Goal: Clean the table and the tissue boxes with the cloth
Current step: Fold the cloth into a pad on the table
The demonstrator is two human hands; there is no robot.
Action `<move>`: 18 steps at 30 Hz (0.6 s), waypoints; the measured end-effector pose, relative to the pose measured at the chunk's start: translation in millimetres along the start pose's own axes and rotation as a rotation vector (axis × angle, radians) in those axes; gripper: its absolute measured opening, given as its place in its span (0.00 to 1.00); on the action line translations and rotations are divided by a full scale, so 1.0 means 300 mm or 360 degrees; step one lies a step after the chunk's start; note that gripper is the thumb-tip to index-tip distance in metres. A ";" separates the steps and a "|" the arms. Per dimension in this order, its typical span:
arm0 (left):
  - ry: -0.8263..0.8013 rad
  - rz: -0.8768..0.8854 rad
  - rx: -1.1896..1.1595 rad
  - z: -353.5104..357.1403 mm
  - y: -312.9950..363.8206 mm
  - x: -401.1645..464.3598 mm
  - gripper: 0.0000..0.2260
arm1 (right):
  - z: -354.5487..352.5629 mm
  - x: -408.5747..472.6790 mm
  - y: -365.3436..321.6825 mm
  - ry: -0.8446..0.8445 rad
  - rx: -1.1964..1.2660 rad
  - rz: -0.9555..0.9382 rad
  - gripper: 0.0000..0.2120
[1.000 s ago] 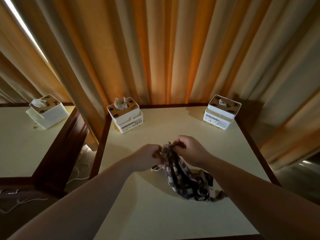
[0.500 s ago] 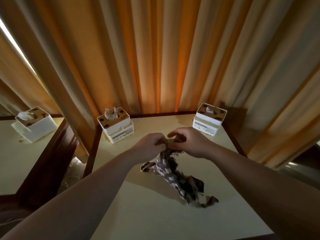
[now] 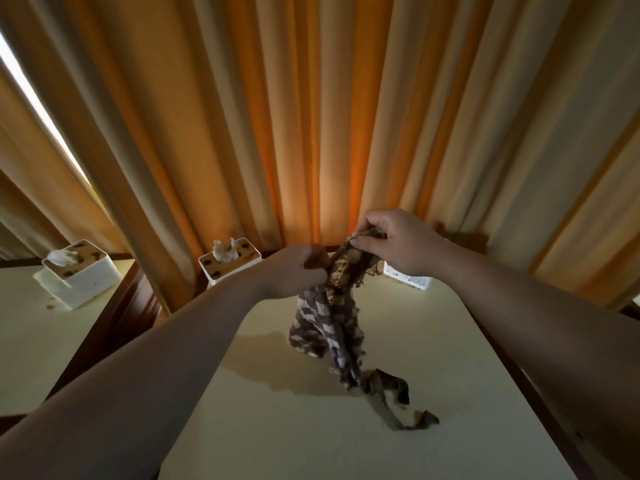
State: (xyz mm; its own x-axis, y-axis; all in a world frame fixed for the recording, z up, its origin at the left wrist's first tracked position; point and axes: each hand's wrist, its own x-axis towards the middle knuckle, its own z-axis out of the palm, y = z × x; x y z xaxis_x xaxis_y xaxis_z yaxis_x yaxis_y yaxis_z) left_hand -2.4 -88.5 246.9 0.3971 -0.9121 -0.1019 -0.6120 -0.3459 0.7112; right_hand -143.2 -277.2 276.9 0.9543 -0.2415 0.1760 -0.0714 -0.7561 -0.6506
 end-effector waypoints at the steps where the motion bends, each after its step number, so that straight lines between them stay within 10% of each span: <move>1: -0.0014 0.0007 0.0009 -0.016 0.006 -0.006 0.02 | -0.023 0.006 -0.009 0.0048 0.0013 -0.0018 0.04; 18: 0.0132 -0.0058 0.0166 -0.099 -0.017 -0.057 0.12 | -0.156 0.010 0.000 0.0264 -0.0068 0.0017 0.03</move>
State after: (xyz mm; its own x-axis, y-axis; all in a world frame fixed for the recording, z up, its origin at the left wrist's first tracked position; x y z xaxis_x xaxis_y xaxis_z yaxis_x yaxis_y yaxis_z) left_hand 14.4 -64.6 265.6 0.4728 -0.8787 -0.0651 -0.6622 -0.4031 0.6317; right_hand -154.0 -306.4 312.0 0.8928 -0.3441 0.2907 -0.0972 -0.7773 -0.6216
